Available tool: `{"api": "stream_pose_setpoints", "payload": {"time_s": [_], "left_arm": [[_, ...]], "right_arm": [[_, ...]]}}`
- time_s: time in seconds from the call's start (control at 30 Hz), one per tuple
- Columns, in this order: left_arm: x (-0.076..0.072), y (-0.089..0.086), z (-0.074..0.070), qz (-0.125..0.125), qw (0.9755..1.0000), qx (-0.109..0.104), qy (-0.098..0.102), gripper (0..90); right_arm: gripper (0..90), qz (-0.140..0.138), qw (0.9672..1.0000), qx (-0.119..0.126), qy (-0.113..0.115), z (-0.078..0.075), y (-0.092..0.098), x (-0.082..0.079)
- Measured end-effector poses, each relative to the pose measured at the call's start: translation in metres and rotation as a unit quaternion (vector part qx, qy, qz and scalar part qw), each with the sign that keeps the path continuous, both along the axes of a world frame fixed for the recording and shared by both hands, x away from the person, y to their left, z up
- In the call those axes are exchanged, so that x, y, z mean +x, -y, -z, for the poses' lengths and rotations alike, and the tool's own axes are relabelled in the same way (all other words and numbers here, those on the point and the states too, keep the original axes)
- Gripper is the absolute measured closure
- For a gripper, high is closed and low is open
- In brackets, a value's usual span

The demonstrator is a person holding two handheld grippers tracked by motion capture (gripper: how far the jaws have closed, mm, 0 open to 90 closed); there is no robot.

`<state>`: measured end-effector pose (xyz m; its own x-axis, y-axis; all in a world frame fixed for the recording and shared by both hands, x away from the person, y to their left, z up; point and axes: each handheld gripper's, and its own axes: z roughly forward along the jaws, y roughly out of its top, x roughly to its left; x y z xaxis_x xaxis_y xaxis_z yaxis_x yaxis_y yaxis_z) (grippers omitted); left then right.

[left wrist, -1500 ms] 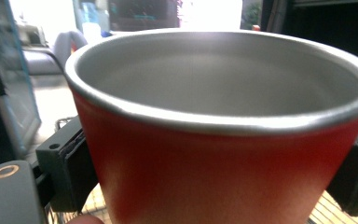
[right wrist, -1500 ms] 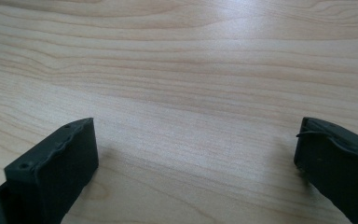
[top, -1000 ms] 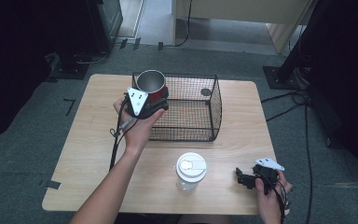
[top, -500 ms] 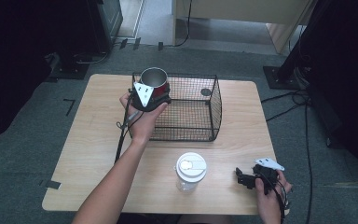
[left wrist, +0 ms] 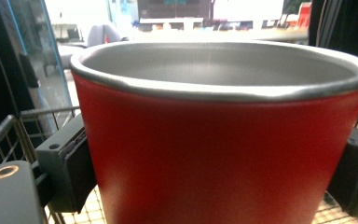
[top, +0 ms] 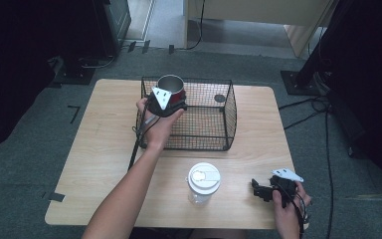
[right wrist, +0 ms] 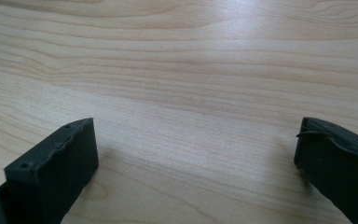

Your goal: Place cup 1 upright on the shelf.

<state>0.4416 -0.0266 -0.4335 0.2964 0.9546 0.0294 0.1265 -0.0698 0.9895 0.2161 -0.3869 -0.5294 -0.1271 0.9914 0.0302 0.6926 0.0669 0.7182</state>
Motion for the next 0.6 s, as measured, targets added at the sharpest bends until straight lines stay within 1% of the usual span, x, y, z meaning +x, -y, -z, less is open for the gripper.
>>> {"api": "stream_pose_setpoints", "payload": {"time_s": [0.03,0.13,0.23,0.3,0.4,0.5,0.57,0.6], "left_arm": [[0.001,0.000,0.001,-0.002,1.0000,-0.003,-0.004,8.2],[0.005,0.001,0.005,-0.007,0.9994,-0.019,-0.027,8.2],[0.008,0.004,0.011,-0.007,0.9994,-0.002,-0.034,8.2],[0.010,0.004,0.014,-0.007,0.9989,0.005,-0.047,8.1],[0.012,0.006,0.018,-0.017,0.9971,0.021,-0.071,8.2],[0.014,0.006,0.022,-0.018,0.9952,0.037,-0.089,8.1],[0.016,0.005,0.023,-0.018,0.9942,0.040,-0.098,8.1],[0.016,0.005,0.023,-0.019,0.9940,0.038,-0.101,8.1]], "right_arm": [[0.0,0.000,1.0000,0.000,0.000,0.000,0.000,0.000],[0.0,0.000,1.0000,0.000,0.000,0.000,0.000,0.000],[0.0,0.000,1.0000,0.000,0.000,0.000,0.000,0.000],[0.0,0.000,1.0000,0.000,0.000,0.000,0.000,0.000],[0.0,0.000,1.0000,0.000,0.000,0.000,0.000,0.000],[0.0,0.000,1.0000,0.000,0.000,0.000,0.000,0.000],[0.0,0.000,1.0000,0.000,0.000,0.000,0.000,0.000],[0.0,0.000,1.0000,0.000,0.000,0.000,0.000,0.000]]}}
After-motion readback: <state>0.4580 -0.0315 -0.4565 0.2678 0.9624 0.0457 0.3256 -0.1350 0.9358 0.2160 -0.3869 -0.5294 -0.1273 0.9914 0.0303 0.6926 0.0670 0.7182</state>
